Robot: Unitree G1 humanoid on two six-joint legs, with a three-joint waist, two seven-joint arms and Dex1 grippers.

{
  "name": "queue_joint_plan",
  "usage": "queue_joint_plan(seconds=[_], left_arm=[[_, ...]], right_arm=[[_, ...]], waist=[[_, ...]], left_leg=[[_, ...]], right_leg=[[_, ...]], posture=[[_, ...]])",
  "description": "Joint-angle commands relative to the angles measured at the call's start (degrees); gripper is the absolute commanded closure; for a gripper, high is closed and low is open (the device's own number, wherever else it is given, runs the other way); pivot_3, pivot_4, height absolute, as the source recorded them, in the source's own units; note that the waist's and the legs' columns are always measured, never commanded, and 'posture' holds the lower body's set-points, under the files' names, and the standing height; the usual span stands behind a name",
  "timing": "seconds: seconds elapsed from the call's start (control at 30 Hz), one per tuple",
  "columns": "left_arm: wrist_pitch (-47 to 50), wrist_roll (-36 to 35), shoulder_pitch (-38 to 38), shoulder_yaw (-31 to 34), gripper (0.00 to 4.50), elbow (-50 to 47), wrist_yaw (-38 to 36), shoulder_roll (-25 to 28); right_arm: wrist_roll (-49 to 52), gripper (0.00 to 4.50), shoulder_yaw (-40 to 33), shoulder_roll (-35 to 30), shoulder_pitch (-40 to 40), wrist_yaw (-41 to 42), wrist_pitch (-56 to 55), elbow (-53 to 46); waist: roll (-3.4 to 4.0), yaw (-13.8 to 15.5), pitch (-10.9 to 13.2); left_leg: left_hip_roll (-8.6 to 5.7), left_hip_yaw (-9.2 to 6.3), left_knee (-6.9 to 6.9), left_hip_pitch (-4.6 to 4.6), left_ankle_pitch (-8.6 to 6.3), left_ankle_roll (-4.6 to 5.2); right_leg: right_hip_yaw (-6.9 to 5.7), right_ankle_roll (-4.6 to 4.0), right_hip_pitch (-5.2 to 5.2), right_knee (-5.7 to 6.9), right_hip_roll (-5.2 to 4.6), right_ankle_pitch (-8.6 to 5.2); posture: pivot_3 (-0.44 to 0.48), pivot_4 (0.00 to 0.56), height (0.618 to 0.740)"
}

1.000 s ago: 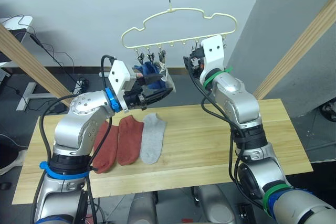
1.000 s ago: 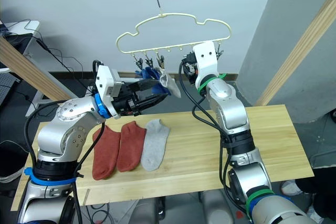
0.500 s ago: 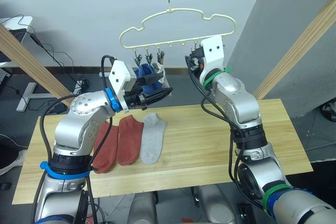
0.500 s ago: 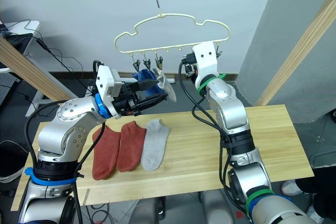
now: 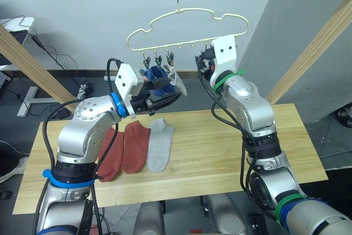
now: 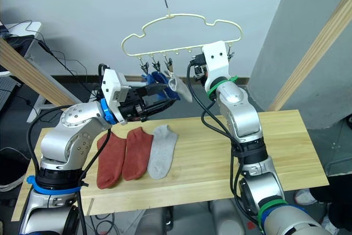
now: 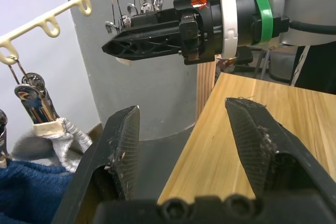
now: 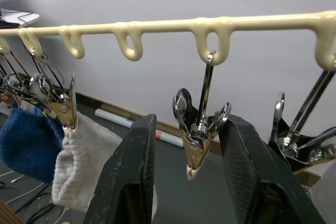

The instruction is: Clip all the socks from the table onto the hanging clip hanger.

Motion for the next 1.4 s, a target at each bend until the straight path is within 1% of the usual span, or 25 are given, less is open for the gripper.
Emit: queue_joint_plan(seconds=[0.03,0.27,0.5,1.37,1.4], left_arm=[[-0.2,-0.5,0.1,0.1,1.64,-3.0,0.3,0.0],[0.2,-0.9,0.1,0.3,1.64,-3.1,0.6,0.0],[1.1,-3.2,-0.7,2.3,1.64,-2.7,1.9,-1.2],[1.1,-3.6,0.1,2.7,1.64,-3.2,2.6,-1.1],[1.1,-3.6,0.1,2.7,1.64,-3.1,2.6,-1.1]], right_arm=[[0.4,2.67,0.3,0.6,-0.6,0.4,-1.7,-2.0],[0.2,2.67,0.3,1.2,-1.2,0.7,-3.3,-0.5],[0.1,2.67,0.1,1.6,-2.1,0.6,-5.0,1.4],[0.4,2.67,-0.6,2.5,-3.1,-0.4,-8.2,3.5],[0.4,2.87,-0.6,2.5,-3.1,-0.4,-8.2,3.5]], waist=[[0.0,0.0,0.0],[0.0,0.0,0.0],[0.0,0.0,0.0],[0.0,0.0,0.0],[0.0,0.1,0.0]], left_leg=[[0.0,0.0,0.0,0.0,0.0,0.0],[0.0,0.0,0.0,0.0,0.0,0.0],[0.0,0.0,0.0,0.0,0.0,0.0],[0.0,0.0,0.01,0.0,0.0,0.0],[0.0,0.0,0.01,0.0,0.0,0.0]], right_leg=[[0.0,0.0,0.0,0.0,0.0,0.0],[0.0,0.0,0.0,0.0,0.0,0.0],[0.0,0.0,0.0,0.0,0.0,0.0],[-0.01,-0.01,0.0,0.02,0.0,0.01],[0.0,-0.01,0.0,0.02,0.0,0.01]], posture=[[-0.17,0.233,0.74],[-0.17,0.232,0.74],[-0.166,0.234,0.74],[-0.159,0.239,0.74],[-0.159,0.239,0.74]])
